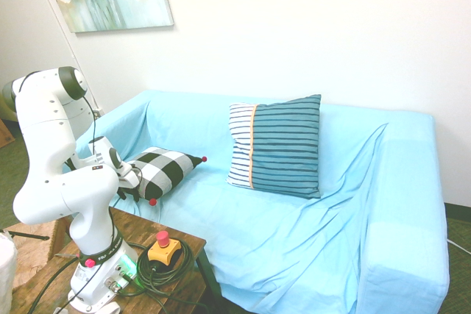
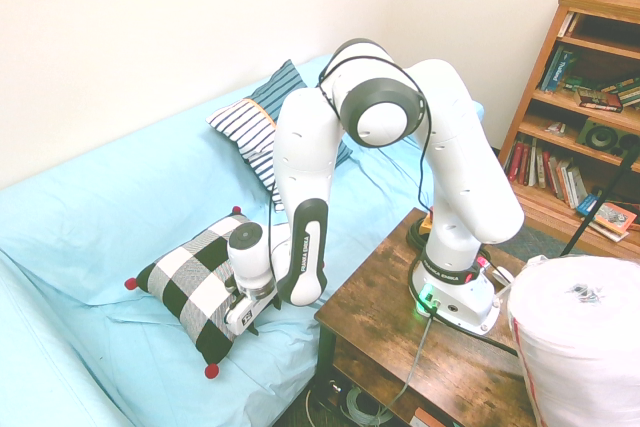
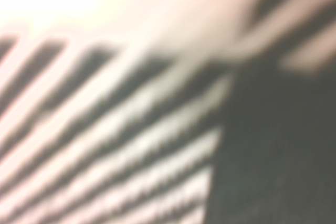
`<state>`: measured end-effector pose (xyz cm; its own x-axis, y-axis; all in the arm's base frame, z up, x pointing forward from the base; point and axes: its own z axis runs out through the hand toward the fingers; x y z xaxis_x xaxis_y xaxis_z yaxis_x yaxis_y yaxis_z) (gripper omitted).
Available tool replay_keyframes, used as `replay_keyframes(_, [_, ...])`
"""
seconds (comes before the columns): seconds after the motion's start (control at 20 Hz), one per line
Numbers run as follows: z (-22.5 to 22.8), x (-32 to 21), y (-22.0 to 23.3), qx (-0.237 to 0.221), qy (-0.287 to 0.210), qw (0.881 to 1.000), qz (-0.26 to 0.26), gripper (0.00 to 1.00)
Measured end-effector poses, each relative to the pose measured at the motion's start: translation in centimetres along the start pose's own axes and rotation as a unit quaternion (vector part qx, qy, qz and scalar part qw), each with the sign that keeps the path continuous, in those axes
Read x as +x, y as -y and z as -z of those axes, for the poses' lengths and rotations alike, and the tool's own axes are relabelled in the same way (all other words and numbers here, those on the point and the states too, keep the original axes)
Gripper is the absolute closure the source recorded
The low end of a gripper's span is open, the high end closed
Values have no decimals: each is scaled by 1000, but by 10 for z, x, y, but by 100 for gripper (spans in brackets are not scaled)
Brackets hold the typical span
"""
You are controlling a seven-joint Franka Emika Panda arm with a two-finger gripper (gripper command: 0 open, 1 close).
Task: Stand the pillow up
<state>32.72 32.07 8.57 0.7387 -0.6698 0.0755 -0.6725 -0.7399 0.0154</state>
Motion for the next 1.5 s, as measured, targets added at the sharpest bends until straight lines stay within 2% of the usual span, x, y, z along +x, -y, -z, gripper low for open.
replay_keyframes(0.25, [57,47,22,37,-20,999,-24,0])
replay_keyframes(0.7, [175,199,94,85,-57,995,-16,0])
replay_keyframes(1.0, [202,293,156,112,-76,990,-25,0])
replay_keyframes(1.15, [227,317,179,115,-69,991,-24,0])
replay_keyframes(1.35, [236,328,167,94,-53,994,-12,0])
replay_keyframes(1.5, [247,357,112,81,-35,996,-6,0])
